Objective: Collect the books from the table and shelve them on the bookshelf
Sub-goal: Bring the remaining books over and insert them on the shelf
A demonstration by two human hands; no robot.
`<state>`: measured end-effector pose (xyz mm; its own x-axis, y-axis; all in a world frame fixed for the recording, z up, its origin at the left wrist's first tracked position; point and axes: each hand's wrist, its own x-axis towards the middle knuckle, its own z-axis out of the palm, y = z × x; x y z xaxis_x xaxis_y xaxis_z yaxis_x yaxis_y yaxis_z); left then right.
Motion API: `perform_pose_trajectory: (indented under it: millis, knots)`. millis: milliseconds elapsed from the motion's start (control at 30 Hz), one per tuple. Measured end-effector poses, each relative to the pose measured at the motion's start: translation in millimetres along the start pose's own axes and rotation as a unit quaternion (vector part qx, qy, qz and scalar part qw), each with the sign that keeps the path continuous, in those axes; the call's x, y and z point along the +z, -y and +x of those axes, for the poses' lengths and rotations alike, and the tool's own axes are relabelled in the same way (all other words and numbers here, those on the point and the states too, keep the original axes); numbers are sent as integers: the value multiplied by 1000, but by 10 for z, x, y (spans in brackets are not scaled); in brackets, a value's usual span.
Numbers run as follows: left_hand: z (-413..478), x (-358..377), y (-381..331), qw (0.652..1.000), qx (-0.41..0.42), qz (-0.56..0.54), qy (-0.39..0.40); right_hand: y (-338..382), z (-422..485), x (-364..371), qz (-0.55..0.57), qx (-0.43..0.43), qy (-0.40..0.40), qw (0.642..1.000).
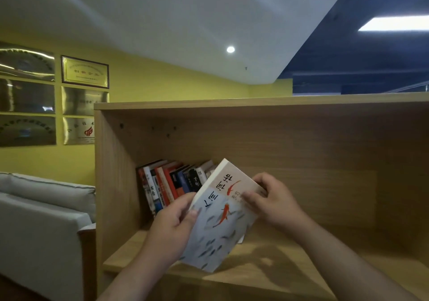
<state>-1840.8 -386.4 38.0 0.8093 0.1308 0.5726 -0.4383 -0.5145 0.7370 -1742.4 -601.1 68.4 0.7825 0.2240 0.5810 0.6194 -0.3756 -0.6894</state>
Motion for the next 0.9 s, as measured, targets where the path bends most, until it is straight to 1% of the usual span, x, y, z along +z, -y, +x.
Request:
perform_pose_trajectory:
  millis: [33,100,133,167,200,233,267,333,367,400,433,467,500,533,567,633,667,700,800,833,900]
  knots:
    - [13,10,1,1000,-3,18,-24,-44,-19,-11,22,20,-13,999]
    - [42,27,37,988,-26,75,-129,-171,-60,-31,96,83,-28,992]
    - [46,39,51,980,-50,63,-182,-258,-62,-28,140,123,-39,982]
    - [57,58,66,974,-80,16,-213,-347,-53,-16,185,164,-56,967]
    - [77,91,89,970,-112,-48,-212,-446,-36,17,227,205,-71,949]
    - [109,141,115,968,-138,-104,-184,-539,-24,64,271,245,-88,927]
    - [142,196,140,968,-154,-138,-141,-595,-24,114,314,283,-93,901]
    - [242,319,137,971,-170,-159,-60,-708,22,242,388,347,-87,849]
    - [322,378,117,973,-164,-155,-46,-736,43,302,391,373,-80,838]
    - [423,427,90,976,-156,-147,-47,-774,71,363,373,391,-65,839]
    - [536,466,53,977,-149,-142,-56,-815,102,419,335,391,-50,856]
    - [663,492,26,979,-144,-129,-67,-844,123,466,275,384,-35,881]
    - [801,510,11,981,-141,-109,-74,-902,156,532,211,364,-21,907]
    - [932,527,2,983,-144,-89,-74,-959,179,583,167,340,-22,925]
    - [1066,547,4,983,-152,-76,-70,-1114,228,644,150,318,-17,936]
    - [1274,589,-8,982,-165,-59,-69,-1482,342,757,139,282,26,949]
    - [1354,618,-4,983,-165,-41,-76,-1524,358,769,142,264,62,952]
    - [1420,653,13,984,-157,-13,-85,-1440,341,773,160,247,93,951]
    - [1450,727,36,990,-106,39,-79,-1149,260,748,152,241,112,952]
    - [1422,729,61,992,-93,46,-73,-1191,270,767,124,240,118,956]
    - [1312,664,162,991,-93,37,-88,-1152,264,761,16,247,132,960]
